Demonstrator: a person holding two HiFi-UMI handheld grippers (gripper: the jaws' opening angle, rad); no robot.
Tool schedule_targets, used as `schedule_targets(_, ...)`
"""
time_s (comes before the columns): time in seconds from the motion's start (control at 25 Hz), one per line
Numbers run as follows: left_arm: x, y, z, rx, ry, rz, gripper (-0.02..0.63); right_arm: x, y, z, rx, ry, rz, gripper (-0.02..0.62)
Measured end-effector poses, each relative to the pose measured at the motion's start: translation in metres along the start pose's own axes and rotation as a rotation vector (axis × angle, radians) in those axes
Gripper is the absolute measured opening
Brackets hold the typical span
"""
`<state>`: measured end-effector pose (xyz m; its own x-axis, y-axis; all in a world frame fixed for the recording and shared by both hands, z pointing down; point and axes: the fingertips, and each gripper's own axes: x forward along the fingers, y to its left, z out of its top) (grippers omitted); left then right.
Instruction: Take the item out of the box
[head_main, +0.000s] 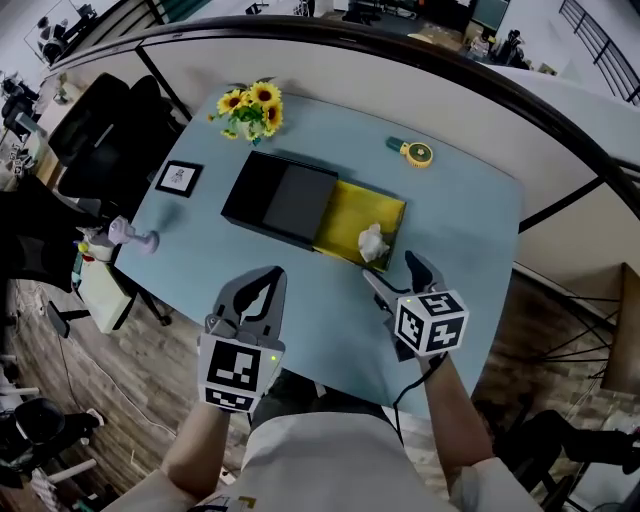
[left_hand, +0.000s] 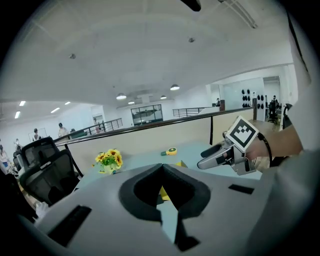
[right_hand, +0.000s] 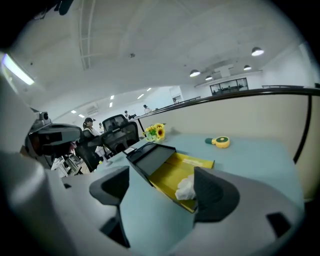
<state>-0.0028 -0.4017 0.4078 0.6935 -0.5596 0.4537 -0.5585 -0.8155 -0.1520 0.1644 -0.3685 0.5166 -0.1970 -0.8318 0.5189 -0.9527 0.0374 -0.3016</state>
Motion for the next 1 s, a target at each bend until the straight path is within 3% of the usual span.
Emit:
schedule_targets(0.44, 0.078, 0.016, -0.061, -0.006, 0.094, -0.129, 0.003, 0.085, -0.021, -0.042, -0.025, 0.138, -0.086, 0.388)
schedule_targets(0.76, 0.121, 0.029, -0.1, -0.029, 0.135, -0.187, 0.003, 0.128, -0.056, -0.069, -0.107, 0.293, -0.17, 0.388)
schedule_targets(1.0, 0.141, 0.034, -0.121, -0.032, 0.15, -0.223, 0.003, 0.15, -0.076, -0.085, -0.185, 0.363, -0.214, 0.347)
